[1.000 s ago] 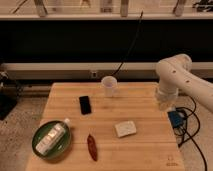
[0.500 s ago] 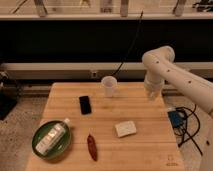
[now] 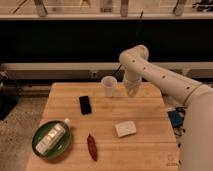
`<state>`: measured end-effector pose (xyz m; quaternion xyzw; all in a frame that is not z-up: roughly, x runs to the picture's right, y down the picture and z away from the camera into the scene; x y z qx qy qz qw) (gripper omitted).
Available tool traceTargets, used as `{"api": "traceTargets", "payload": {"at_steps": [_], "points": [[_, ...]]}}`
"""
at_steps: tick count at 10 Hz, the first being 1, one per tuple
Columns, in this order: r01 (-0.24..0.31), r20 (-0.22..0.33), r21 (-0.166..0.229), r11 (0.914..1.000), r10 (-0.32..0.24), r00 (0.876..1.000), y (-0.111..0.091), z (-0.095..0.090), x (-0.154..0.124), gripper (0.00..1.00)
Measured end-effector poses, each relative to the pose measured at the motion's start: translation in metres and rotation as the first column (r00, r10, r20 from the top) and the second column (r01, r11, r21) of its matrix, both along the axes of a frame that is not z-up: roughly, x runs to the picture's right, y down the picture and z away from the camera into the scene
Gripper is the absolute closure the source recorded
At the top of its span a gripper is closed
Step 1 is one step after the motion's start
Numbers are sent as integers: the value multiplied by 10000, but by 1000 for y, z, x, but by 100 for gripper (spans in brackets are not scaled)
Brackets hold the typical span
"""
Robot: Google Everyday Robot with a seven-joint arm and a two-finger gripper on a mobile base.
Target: Move the arm in a circular motion
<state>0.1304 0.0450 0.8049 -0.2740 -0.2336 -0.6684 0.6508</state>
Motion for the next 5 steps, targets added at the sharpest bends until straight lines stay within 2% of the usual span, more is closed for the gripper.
{"api": "traceTargets", "payload": {"at_steps": [2,4,5], "points": [[437,752,-52,9990,-432,9962,6,0,-43,98],[862,1518,-97,9962,-837,9849,21,-13,-72,98],[1142,1997,-122,9934,-1095,9737,37,-28,-82,98]]}}
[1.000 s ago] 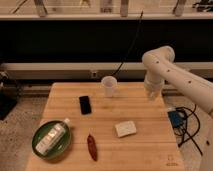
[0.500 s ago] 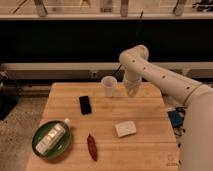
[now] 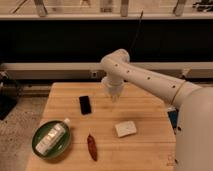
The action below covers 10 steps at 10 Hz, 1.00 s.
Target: Move the arm in a circular motion
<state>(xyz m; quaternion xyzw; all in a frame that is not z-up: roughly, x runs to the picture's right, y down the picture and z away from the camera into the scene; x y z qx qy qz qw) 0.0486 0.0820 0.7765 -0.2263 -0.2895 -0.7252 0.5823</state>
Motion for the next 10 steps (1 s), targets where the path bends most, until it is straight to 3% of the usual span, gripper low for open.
{"api": "traceTargets", "payload": {"at_steps": [4,5,7,9,10], "points": [[887,1398,-159,9959,-856,9865,68,-72,-11,98],[978,1517,-210,9950,-935,9840,79,-82,-6,98],[890,1421,-359,9954,-830,9864,97,-101,24,98],[688,1115,-409,9968,-639,9917,99,-105,59,98],[513,756,-436,9977,-479,9960,99,-107,91,98]]}}
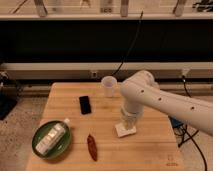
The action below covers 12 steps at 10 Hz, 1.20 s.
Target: Move the arm in a circular motion
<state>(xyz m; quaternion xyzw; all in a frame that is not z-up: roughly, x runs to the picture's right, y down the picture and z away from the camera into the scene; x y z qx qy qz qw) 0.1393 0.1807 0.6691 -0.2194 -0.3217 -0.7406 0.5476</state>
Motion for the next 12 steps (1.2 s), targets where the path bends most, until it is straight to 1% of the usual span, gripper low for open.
{"api": "traceTargets", "payload": {"at_steps": [1,3,4,5,6,7,8,10,11,12], "points": [[-214,-441,35,9998,216,9988,-2,0,31,98],[-641,-1189,139,9978,653,9908,-12,5,73,98],[-837,-1553,227,9962,862,9841,-21,12,91,98],[-1071,-1919,326,9937,1114,9751,-33,22,107,98],[-1270,-2217,416,9910,1331,9660,-45,33,116,98],[-1433,-2510,503,9884,1514,9561,-58,47,121,98],[-1511,-2701,584,9868,1614,9492,-69,58,121,98],[-1642,-2852,699,9839,1775,9419,-87,81,116,98],[-1753,-2834,758,9816,1897,9401,-93,90,110,98],[-1727,-2790,752,9821,1870,9419,-98,95,101,93]]}}
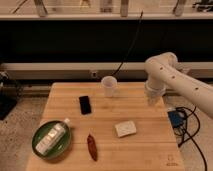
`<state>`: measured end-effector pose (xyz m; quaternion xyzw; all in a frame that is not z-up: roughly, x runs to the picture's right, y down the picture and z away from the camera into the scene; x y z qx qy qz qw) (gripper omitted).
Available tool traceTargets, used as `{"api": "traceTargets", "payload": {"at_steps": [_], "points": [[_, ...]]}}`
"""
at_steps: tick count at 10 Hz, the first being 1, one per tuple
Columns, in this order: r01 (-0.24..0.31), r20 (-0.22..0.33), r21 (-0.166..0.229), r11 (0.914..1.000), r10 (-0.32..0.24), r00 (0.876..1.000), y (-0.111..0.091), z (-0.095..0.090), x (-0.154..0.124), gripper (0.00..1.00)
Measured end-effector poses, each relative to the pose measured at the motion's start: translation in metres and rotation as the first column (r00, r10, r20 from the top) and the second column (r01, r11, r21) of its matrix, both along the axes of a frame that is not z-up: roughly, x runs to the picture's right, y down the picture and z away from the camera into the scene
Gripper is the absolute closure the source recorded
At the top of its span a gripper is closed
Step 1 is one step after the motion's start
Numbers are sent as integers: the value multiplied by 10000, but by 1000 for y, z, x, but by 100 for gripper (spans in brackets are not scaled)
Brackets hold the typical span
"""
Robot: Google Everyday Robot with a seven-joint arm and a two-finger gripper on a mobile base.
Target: Move the arm in a circular motion
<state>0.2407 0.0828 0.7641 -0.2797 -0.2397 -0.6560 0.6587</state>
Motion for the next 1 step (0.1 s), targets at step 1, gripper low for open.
{"api": "traceTargets", "payload": {"at_steps": [1], "points": [[69,90,-52,10000,-69,9999,-2,0,-8,88]]}}
